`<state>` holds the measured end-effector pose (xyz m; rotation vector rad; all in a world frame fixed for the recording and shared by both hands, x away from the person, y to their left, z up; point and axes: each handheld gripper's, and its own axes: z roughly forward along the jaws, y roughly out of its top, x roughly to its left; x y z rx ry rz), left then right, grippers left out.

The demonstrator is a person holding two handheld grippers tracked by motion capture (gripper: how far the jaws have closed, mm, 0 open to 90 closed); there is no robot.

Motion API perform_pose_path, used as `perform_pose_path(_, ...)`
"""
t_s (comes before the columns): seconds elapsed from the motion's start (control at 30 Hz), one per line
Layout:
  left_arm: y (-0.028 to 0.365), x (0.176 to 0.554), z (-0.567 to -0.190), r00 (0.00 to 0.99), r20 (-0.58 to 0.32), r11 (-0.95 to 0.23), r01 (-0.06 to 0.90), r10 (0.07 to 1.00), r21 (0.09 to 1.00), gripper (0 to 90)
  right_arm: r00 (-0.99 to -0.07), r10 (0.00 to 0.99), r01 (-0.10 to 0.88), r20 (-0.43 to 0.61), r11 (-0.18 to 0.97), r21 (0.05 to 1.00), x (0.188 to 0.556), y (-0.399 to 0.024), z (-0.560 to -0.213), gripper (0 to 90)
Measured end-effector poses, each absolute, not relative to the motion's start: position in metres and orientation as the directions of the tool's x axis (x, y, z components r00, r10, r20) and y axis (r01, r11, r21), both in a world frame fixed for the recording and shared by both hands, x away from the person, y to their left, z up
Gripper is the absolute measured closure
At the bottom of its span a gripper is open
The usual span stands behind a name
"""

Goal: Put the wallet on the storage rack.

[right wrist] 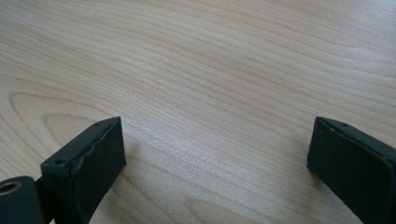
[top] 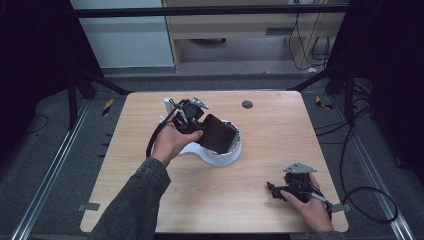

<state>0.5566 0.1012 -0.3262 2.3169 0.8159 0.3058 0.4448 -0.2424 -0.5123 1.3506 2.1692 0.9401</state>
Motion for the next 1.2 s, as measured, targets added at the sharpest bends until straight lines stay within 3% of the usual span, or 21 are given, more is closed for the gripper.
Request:
perform_pose_path(0.2, 0.107, 0.555, -0.322, 0.744, 0.026, -0.552, 0.471, 0.668, 0.688, 64.8, -0.443, 0.897, 0.616, 0.005, 0.300, 0.729, 0.444, -0.242, -0.512, 4.3)
perform_pose_path(0.33, 0.116, 0.551, -0.318, 0.723, 0.040, -0.530, 0.466, 0.689, 0.709, 61.4, -0.444, 0.896, 0.614, 0.002, 0.302, 0.730, 0.444, -0.242, -0.513, 4.3)
perform_pose_path(0.8, 0.120, 0.559, -0.311, 0.659, 0.085, -0.492, 0.463, 0.747, 0.737, 70.1, -0.445, 0.895, 0.614, 0.002, 0.304, 0.729, 0.444, -0.242, -0.513, 3.9)
perform_pose_path(1.2, 0.117, 0.559, -0.304, 0.662, 0.097, -0.495, 0.446, 0.743, 0.746, 64.5, -0.447, 0.895, 0.613, 0.001, 0.305, 0.729, 0.443, -0.243, -0.513, 3.7)
